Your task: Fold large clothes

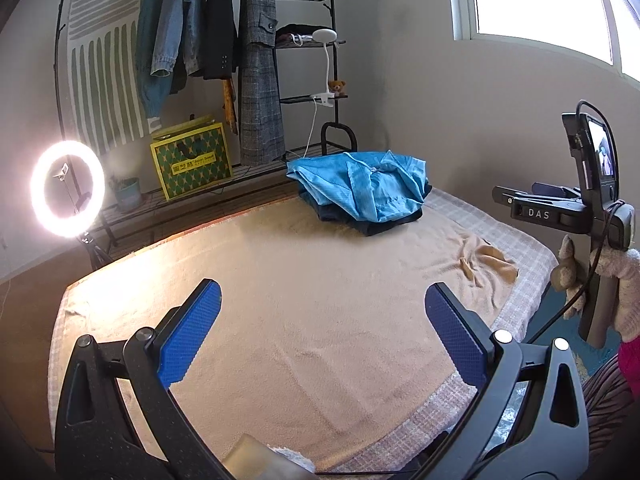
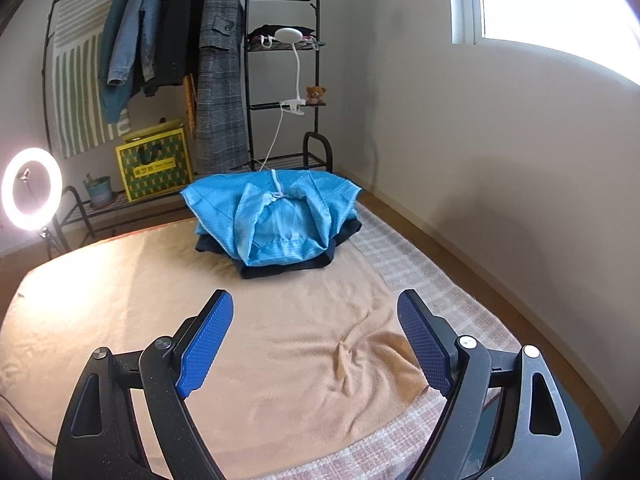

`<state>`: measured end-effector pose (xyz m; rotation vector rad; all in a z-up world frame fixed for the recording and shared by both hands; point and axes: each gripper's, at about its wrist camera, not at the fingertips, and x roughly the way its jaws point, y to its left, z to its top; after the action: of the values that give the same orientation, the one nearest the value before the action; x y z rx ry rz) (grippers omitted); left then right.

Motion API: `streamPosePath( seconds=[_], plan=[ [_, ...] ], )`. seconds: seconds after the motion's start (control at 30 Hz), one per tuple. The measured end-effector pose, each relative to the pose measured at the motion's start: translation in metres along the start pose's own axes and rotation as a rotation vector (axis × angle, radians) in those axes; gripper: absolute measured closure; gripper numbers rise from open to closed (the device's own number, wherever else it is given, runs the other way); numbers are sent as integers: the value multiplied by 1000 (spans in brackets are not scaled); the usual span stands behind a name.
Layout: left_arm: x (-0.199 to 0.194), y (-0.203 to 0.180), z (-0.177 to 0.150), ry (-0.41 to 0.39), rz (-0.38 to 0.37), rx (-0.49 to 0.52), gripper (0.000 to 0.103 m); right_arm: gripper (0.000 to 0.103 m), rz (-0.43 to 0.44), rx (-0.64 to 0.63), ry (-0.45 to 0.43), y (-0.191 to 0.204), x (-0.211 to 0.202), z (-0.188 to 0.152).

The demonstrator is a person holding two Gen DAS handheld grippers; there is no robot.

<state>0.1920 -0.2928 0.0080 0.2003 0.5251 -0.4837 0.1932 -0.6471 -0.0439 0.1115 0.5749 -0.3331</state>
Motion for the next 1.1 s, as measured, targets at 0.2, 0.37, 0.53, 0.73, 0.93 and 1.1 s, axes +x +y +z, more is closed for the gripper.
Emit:
streamPosePath(
  seconds=[0.2,0.37,0.53,0.73,0.93,1.1],
  plan=[
    [-3,-1,0,-5,1,4,0,19,2,4,5,0,3,0],
    [-3,-1,0,-7,1,3,0,19,3,3,6,1,3,-1],
    [-3,-2,0,-7,2,5,0,19,5,-3,6,2,5,0],
    [-5,-4,1,-5,3,10,0,19,10,-10,4,2,7,1],
    [-7,-4,1,-8,7,12,0,19,9,-8,3,3,6,1],
    [-9,-5,2,0,7,12,0,19,11,-8,5,3,7,2]
  ],
)
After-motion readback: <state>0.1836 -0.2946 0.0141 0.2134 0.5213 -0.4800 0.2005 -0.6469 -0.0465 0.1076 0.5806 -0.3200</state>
